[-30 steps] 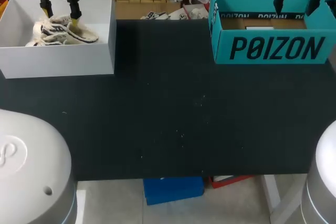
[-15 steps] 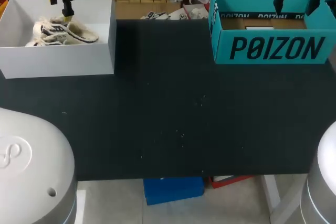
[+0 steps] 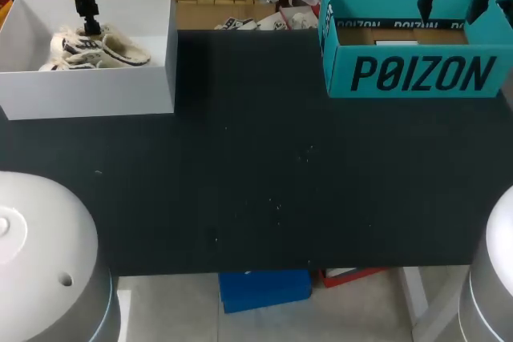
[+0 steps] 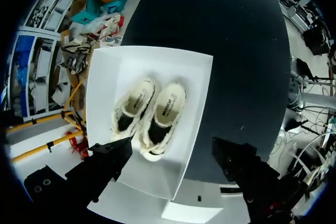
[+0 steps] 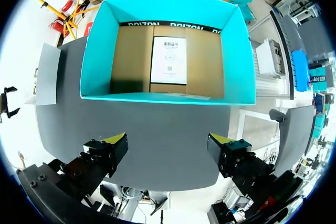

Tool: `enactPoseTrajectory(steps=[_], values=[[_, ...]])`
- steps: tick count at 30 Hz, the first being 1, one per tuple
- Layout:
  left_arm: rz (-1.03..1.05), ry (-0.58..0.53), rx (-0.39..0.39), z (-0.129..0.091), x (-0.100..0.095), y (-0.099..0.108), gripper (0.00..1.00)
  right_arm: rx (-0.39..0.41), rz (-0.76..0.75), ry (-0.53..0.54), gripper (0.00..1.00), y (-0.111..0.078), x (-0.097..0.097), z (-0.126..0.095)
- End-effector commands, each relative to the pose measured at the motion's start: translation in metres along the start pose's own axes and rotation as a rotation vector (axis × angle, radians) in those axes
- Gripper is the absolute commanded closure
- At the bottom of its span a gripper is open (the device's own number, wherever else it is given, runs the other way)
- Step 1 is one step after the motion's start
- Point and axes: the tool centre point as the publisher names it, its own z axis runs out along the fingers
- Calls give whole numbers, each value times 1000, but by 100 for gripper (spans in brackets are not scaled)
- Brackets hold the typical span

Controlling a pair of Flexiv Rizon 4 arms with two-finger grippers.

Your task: Take the shoe out of the shoebox, open the shoe tongue, remove and reinsert the insole, then place the shoe into the shoebox

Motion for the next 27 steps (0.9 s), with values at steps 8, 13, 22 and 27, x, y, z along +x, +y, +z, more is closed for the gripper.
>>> enactPoseTrajectory(steps=[8, 13, 22, 27], values=[[34, 30, 89, 21, 1, 17, 0, 0, 0, 0, 0, 0, 0, 0], [54, 54, 73, 26, -3, 21, 0, 0, 0, 0, 0, 0, 0, 0], [66, 64, 50, 50, -16, 33, 33, 0, 0, 0, 0, 0, 0, 0], [83, 72, 21, 71, -25, 37, 40, 0, 0, 0, 0, 0, 0, 0]])
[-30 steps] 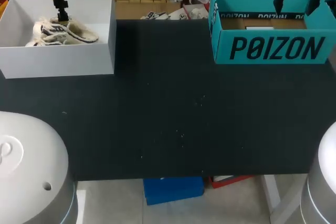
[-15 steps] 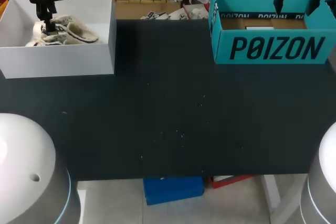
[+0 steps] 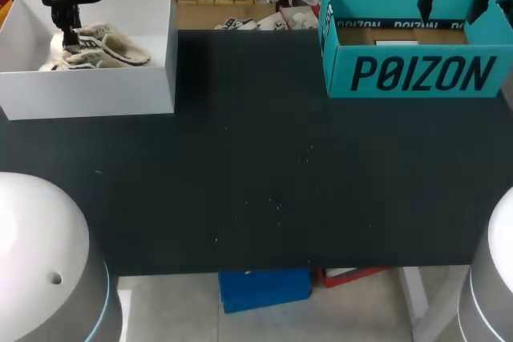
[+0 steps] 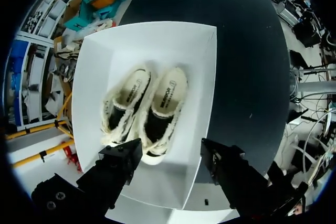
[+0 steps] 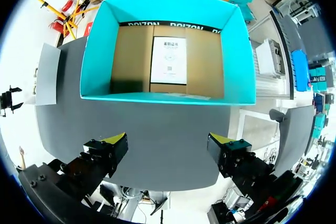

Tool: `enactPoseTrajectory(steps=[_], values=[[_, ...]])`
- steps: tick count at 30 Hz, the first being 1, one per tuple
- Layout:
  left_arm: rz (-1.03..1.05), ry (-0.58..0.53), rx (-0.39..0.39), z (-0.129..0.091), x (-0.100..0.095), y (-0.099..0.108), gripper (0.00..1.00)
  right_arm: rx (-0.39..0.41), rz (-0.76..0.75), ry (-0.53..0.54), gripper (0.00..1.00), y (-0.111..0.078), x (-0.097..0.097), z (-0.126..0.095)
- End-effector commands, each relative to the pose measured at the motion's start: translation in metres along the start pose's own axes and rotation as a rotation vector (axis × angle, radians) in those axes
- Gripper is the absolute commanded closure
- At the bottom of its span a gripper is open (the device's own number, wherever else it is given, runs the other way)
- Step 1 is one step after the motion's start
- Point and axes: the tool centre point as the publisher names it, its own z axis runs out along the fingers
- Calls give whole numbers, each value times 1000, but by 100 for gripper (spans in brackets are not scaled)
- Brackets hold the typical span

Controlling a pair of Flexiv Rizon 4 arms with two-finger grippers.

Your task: Take the shoe out of the shoebox, open the shoe tongue, remove and reinsert the insole, then place the shoe into the shoebox

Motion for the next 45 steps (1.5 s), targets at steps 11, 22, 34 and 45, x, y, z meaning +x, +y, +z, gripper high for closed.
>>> enactPoseTrajectory(steps=[11, 22, 34, 45], values=[[12, 42, -32, 57, -39, 5, 53, 0, 0, 0, 0, 0, 0, 0], [28, 72, -30, 91, -57, 5, 63, 0, 0, 0, 0, 0, 0, 0], [74, 108, -41, 123, -67, -5, 68, 0, 0, 0, 0, 0, 0, 0], [103, 129, -54, 140, -59, -15, 75, 0, 0, 0, 0, 0, 0, 0]])
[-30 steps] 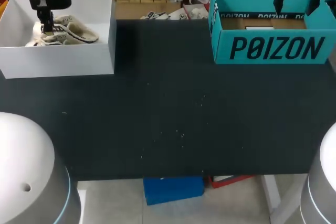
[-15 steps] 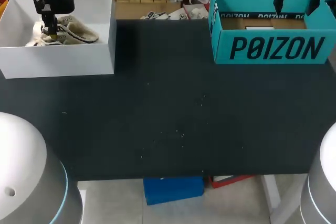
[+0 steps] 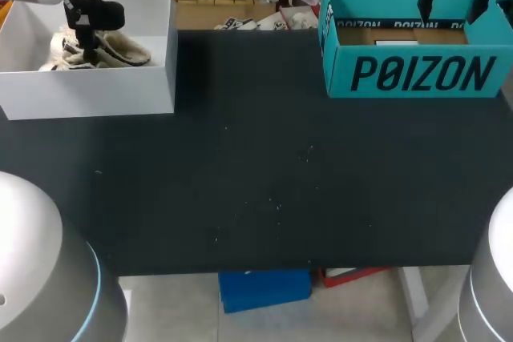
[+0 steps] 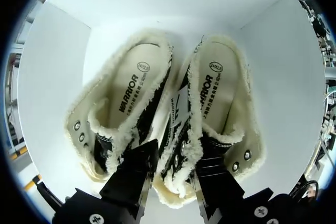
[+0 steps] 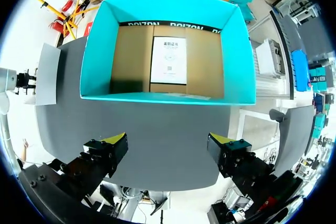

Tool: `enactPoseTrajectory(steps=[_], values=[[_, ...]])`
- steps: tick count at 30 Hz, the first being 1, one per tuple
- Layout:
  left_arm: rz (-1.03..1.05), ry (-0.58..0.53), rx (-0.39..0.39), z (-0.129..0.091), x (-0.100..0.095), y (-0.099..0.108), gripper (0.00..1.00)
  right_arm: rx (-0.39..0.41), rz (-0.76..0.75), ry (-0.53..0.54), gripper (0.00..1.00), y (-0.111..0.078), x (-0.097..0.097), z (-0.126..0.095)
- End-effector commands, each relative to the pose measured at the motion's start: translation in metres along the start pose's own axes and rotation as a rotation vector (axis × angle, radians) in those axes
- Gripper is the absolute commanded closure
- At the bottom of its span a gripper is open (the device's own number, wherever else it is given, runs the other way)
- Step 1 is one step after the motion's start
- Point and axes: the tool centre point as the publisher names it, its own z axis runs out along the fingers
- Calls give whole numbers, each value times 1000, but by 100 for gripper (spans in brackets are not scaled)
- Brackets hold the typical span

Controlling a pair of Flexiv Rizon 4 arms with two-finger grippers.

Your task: Take the shoe out of the shoebox, open the shoe tongue, remove and reinsert the insole, then place the shoe into the shoebox

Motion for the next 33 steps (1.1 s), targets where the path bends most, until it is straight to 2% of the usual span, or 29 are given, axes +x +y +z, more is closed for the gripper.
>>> enactPoseTrajectory(steps=[1, 3, 5, 8, 24, 25, 26, 27, 33], values=[[4, 8, -4, 7, 0, -5, 76, 0, 0, 0, 0, 0, 0, 0], [11, 14, -5, 9, 3, -7, 86, 0, 0, 0, 0, 0, 0, 0], [12, 18, -8, 11, 7, -8, 85, 0, 0, 0, 0, 0, 0, 0], [15, 26, -16, 17, 8, -9, 74, 0, 0, 0, 0, 0, 0, 0], [20, 35, -31, 32, 11, -13, 77, 0, 0, 0, 0, 0, 0, 0], [20, 36, -31, 33, 11, -13, 78, 0, 0, 0, 0, 0, 0, 0], [19, 37, -32, 33, 11, -13, 83, 0, 0, 0, 0, 0, 0, 0], [18, 37, -33, 34, 11, -13, 100, 0, 0, 0, 0, 0, 0, 0], [11, 34, -31, 22, 12, -14, 100, 0, 0, 0, 0, 0, 0, 0]])
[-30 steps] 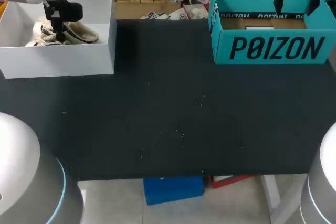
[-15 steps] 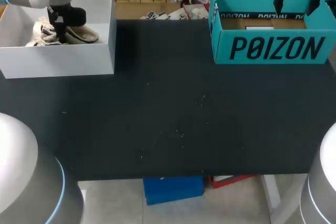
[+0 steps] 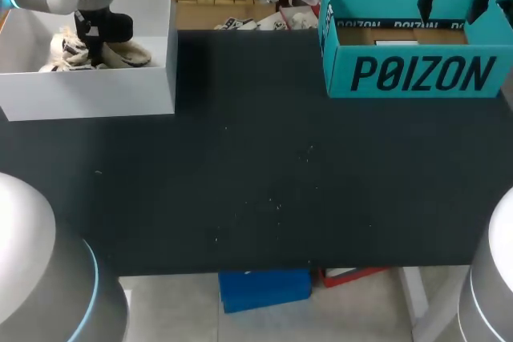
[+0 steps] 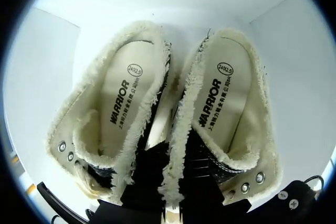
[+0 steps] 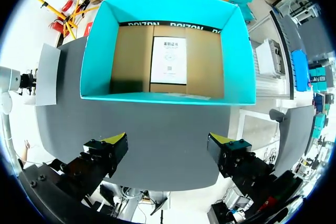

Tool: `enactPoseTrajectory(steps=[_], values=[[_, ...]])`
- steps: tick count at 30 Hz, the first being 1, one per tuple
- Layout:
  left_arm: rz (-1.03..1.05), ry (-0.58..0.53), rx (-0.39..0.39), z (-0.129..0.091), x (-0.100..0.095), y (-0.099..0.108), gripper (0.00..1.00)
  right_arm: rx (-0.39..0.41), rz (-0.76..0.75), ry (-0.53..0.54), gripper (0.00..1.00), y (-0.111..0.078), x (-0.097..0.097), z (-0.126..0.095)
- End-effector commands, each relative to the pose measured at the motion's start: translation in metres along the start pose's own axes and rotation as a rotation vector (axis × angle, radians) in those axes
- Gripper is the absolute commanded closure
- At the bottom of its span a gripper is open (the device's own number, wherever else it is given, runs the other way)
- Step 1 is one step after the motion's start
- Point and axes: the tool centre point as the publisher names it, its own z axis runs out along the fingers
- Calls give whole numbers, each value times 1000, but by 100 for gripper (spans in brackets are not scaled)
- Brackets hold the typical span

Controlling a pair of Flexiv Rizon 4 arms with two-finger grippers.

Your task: Take the shoe out of the shoebox, open the shoe tongue, remove and reinsert the insole, then place the shoe into the shoebox

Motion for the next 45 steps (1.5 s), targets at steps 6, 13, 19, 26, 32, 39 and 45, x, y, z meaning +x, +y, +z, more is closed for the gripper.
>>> enactPoseTrajectory(steps=[6, 13, 19, 26, 32, 39, 45], values=[[1, -18, 15, -28, 4, 2, 100, 0, 0, 0, 0, 0, 0, 0], [5, -34, 12, -58, 6, 7, 100, 0, 0, 0, 0, 0, 0, 0], [40, -37, -3, -91, 4, 6, 100, 0, 0, 0, 0, 0, 0, 0], [62, -46, -30, -138, 2, 5, 100, 0, 0, 0, 0, 0, 0, 0], [48, -76, -48, -182, 4, -2, 100, 0, 0, 0, 0, 0, 0, 0], [7, -113, -27, -228, 16, -27, 100, 0, 0, 0, 0, 0, 0, 0], [2, -140, 8, -260, 34, -69, 100, 0, 0, 0, 0, 0, 0, 0]])
